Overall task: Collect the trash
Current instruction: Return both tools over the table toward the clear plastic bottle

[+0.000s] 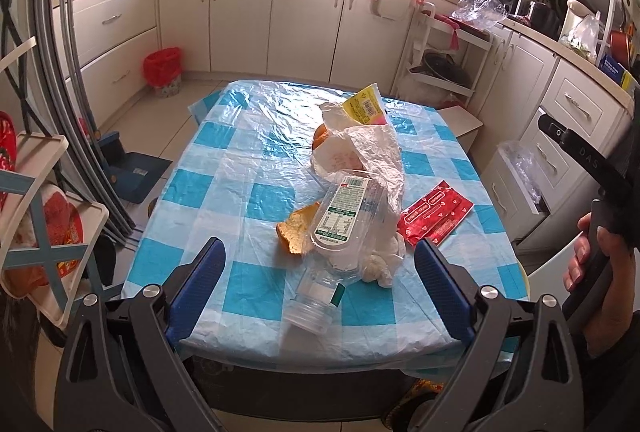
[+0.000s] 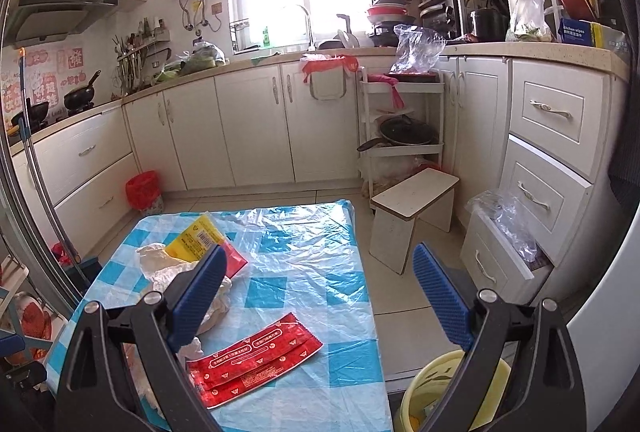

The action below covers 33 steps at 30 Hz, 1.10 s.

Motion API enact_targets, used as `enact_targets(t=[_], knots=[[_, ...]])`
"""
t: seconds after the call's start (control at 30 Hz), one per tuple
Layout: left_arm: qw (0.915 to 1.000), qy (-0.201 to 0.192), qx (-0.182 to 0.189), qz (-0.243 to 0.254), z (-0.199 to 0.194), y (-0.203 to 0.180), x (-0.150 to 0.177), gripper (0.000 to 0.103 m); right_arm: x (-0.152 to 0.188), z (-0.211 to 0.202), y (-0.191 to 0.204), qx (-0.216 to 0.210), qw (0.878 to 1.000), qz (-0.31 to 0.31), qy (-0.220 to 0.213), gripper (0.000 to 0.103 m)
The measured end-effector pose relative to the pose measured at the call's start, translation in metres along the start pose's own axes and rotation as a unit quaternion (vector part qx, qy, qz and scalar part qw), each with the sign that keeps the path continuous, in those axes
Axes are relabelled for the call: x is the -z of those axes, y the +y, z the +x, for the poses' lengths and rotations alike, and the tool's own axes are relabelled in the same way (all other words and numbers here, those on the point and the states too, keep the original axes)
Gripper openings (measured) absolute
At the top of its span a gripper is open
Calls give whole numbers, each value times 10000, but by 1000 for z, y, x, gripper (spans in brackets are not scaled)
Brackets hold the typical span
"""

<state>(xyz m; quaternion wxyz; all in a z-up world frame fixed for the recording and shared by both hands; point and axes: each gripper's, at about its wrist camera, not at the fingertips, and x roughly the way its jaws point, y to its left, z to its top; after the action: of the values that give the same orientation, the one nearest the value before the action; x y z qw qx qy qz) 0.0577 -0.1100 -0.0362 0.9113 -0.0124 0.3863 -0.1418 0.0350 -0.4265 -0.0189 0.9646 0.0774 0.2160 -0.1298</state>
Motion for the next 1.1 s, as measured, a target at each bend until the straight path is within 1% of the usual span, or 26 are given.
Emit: enact_targets(t=[1.1], knots=[[10000, 22, -22, -71, 2, 6, 0, 91, 3, 1, 7, -18, 10000, -52, 53, 91]])
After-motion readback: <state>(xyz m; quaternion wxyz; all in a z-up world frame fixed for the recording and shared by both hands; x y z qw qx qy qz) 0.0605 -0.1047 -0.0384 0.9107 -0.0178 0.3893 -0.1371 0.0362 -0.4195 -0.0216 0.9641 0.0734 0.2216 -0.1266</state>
